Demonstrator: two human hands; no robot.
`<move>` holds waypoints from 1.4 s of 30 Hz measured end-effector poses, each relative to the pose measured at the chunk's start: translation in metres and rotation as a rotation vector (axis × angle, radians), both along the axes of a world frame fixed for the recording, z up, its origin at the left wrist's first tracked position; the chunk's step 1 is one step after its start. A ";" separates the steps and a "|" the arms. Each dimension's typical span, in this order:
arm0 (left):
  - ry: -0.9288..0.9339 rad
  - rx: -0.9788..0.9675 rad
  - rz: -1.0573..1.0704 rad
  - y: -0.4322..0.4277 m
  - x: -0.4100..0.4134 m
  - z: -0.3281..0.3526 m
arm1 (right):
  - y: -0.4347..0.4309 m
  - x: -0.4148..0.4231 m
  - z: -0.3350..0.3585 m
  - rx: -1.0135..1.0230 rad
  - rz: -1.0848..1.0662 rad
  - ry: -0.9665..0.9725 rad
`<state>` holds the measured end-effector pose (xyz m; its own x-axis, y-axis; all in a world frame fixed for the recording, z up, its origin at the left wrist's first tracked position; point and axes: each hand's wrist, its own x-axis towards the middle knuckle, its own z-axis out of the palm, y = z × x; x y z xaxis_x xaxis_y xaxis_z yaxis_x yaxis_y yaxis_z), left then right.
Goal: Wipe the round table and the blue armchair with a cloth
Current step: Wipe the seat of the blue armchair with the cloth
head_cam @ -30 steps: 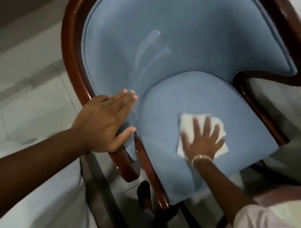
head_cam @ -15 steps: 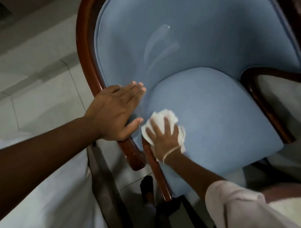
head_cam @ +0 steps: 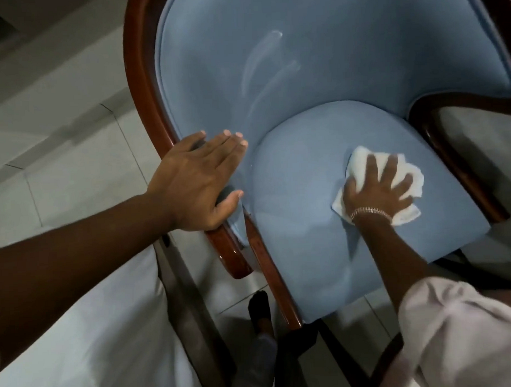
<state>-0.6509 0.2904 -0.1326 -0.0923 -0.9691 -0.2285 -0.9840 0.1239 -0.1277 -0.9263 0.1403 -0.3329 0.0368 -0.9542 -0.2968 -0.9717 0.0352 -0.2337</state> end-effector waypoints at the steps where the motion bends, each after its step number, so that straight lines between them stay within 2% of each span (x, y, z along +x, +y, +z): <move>1: -0.001 -0.014 -0.002 0.001 0.001 0.000 | -0.008 0.019 -0.001 0.005 -0.011 0.003; 3: 0.000 -0.001 -0.003 0.001 0.001 0.003 | 0.007 0.046 0.000 0.018 0.153 0.028; 7: 0.056 0.012 0.034 -0.004 0.000 0.010 | 0.102 0.031 0.022 -0.056 0.694 0.105; 10: 0.064 -0.031 0.034 -0.001 -0.002 0.008 | 0.119 0.020 0.037 -0.017 0.766 -0.037; 12: 0.063 -0.007 -0.010 0.000 0.000 0.009 | 0.118 0.039 0.048 0.030 0.575 -0.294; 16: 0.081 0.120 -0.308 -0.043 0.053 0.019 | 0.102 0.110 0.084 0.086 0.160 -0.842; 19: -0.006 0.045 -0.296 -0.114 0.140 0.045 | 0.058 0.174 0.106 0.294 -0.213 -1.067; 20: -0.068 0.028 -0.329 -0.141 0.167 0.053 | 0.040 0.196 0.108 0.370 -0.268 -1.141; 22: -0.102 0.064 -0.451 -0.185 0.202 0.063 | 0.019 0.231 0.105 0.474 -0.208 -1.241; 24: -0.058 0.081 -0.580 -0.213 0.210 0.063 | 0.018 0.245 0.088 0.517 -0.149 -1.237; 28: 0.088 0.051 -0.707 -0.227 0.203 0.057 | 0.014 0.249 0.072 0.563 -0.420 -1.196; 30: 0.145 0.042 -0.689 -0.225 0.202 0.059 | 0.003 0.269 0.090 0.394 -0.489 -1.276; 33: 0.171 0.024 -0.690 -0.225 0.202 0.059 | -0.032 0.320 0.129 -0.068 -0.427 -1.206; 35: 0.184 0.018 -0.697 -0.223 0.203 0.053 | -0.074 0.338 0.137 -0.297 -0.559 -1.153; 37: 0.203 0.010 -0.703 -0.221 0.207 0.048 | -0.117 0.327 0.118 -0.401 -0.764 -1.108; 40: 0.196 0.012 -0.705 -0.220 0.209 0.045 | -0.131 0.290 0.071 -0.250 -0.985 -1.056; 42: 0.200 0.019 -0.699 -0.221 0.207 0.047 | -0.101 0.286 0.060 -0.159 -0.953 -1.075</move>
